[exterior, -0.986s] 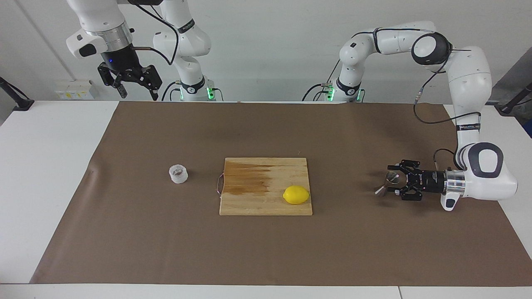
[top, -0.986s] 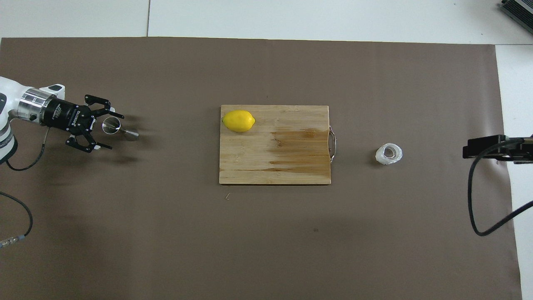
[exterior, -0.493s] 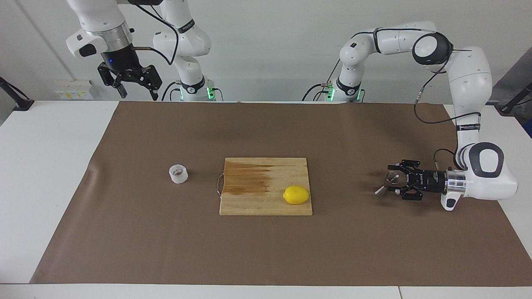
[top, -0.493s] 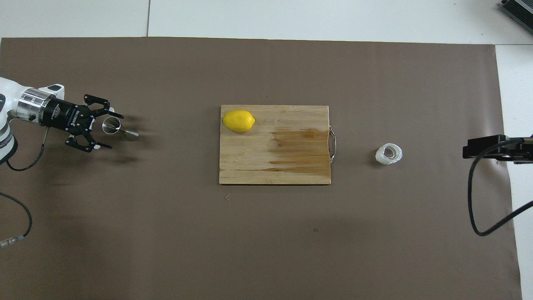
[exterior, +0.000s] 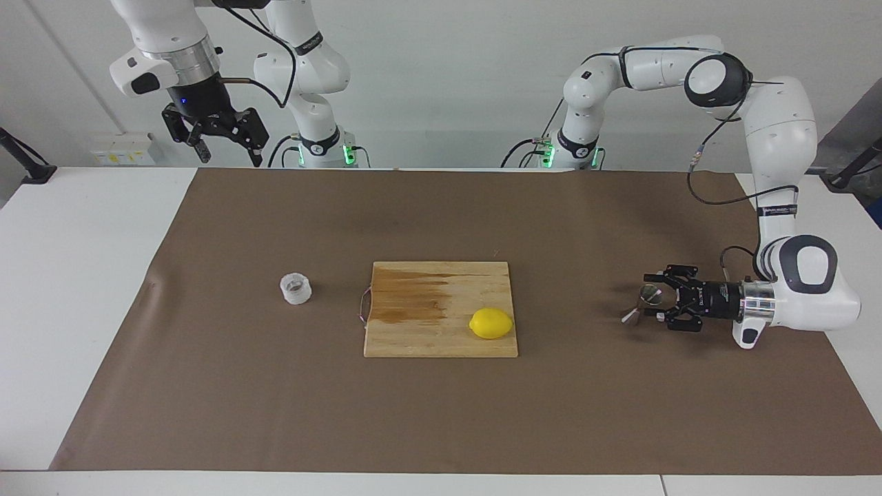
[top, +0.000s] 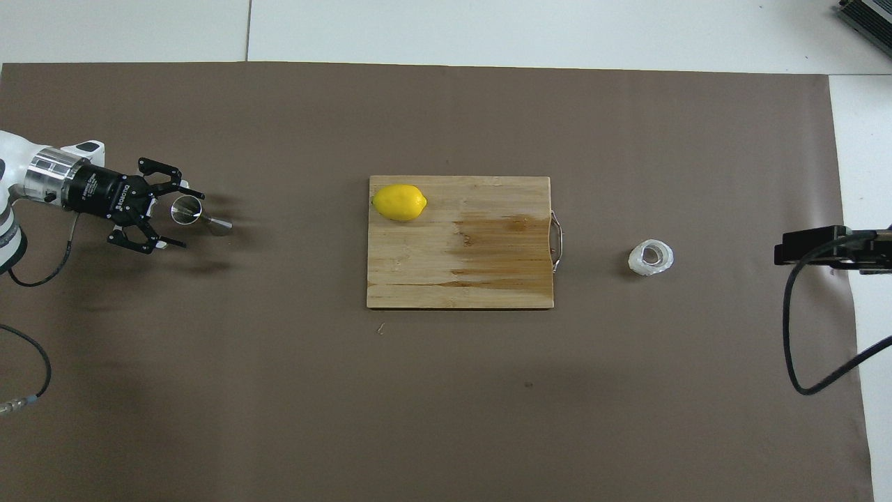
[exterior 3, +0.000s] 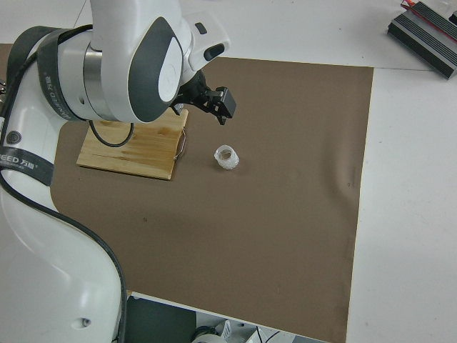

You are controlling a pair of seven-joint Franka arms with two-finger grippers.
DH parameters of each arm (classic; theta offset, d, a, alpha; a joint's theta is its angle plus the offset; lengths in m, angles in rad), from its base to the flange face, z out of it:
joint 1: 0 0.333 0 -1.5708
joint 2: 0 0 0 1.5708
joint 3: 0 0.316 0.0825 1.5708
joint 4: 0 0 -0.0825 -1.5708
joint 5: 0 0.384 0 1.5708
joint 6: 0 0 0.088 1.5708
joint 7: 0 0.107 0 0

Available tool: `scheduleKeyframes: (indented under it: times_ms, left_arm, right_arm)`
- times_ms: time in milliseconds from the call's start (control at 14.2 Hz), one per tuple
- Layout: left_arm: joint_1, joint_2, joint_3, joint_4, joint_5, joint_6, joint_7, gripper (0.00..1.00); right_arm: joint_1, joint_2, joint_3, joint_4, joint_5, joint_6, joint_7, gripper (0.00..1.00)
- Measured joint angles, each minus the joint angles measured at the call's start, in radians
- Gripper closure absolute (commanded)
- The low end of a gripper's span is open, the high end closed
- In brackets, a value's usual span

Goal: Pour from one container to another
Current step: 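Close the left gripper around the small metal cup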

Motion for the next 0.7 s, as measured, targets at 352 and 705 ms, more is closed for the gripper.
scheduleKeyframes:
  times_ms: [352,705]
  left_arm:
    - [0.0,0.0,-0.001,0.0,0.0,-0.001,0.0,0.25]
    - [0.0,0.0,-0.001,0.0,0.0,-0.002,0.0,0.28]
  right_arm:
    - [0.0,0.0,0.0,0.0,0.0,0.0,0.0,0.0]
    - [0.0,0.0,0.0,0.0,0.0,0.0,0.0,0.0]
